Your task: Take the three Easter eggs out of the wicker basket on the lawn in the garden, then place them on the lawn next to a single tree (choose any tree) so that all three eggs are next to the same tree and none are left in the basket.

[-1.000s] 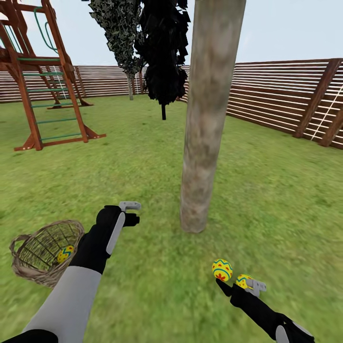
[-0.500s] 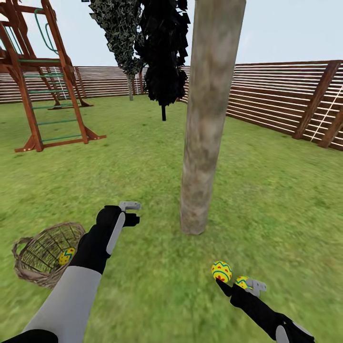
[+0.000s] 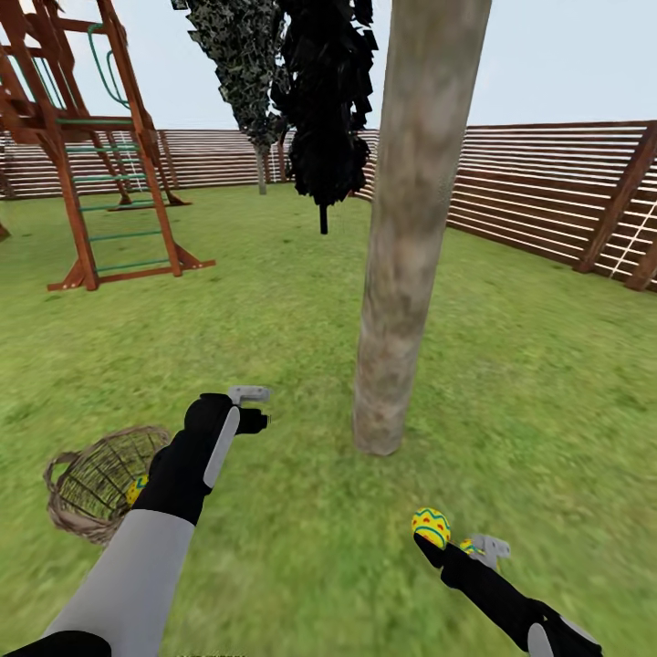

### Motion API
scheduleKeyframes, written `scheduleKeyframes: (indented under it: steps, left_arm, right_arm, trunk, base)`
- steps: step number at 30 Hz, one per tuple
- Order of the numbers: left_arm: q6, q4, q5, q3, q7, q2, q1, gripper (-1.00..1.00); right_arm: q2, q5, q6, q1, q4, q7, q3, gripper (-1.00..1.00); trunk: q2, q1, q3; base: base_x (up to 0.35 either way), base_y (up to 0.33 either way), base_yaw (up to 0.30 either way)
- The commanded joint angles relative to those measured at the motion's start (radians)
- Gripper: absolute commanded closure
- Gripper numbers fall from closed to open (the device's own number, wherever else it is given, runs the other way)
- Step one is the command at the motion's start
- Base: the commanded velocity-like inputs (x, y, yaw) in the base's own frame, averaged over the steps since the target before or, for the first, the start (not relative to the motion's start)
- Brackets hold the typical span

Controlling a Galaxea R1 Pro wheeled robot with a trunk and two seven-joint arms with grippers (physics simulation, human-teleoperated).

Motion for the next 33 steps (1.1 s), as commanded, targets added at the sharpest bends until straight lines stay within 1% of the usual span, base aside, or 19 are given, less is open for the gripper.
scheduleKeyframes:
  steps: [1, 10, 13, 21, 33]
  left_arm:
    - [0.003, 0.0, 0.009, -0.001, 0.009, 0.0, -0.001, -1.0]
    - [0.003, 0.001, 0.009, -0.001, 0.009, 0.0, -0.001, -1.0]
    - [0.003, 0.001, 0.009, -0.001, 0.009, 0.0, -0.001, -1.0]
    - [0.003, 0.001, 0.009, -0.001, 0.009, 0.0, -0.001, -1.0]
    - [0.003, 0.005, 0.009, -0.001, 0.009, 0.0, -0.002, -1.0]
  right_arm:
    - [0.001, -0.007, 0.008, -0.001, -0.001, 0.003, -0.003, -1.0]
    - [0.001, -0.006, 0.008, -0.001, -0.001, 0.003, -0.003, -1.0]
    - [0.001, -0.006, 0.007, -0.001, -0.001, 0.004, -0.002, -1.0]
    - [0.001, -0.006, 0.01, -0.002, 0.0, 0.003, -0.001, -1.0]
    - [0.001, -0.008, 0.008, -0.006, 0.0, -0.016, -0.002, -1.0]
  trunk:
    - [0.007, -0.004, 0.003]
    - [0.07, -0.038, 0.038]
    - [0.091, -0.05, 0.048]
    - [0.147, -0.081, 0.074]
    - [0.231, -0.127, 0.111]
  base:
    - [0.0, 0.0, 0.241]
    - [0.0, 0.0, 0.253]
    - [0.0, 0.0, 0.146]
    - [0.0, 0.0, 0.035]
    - [0.0, 0.0, 0.002]
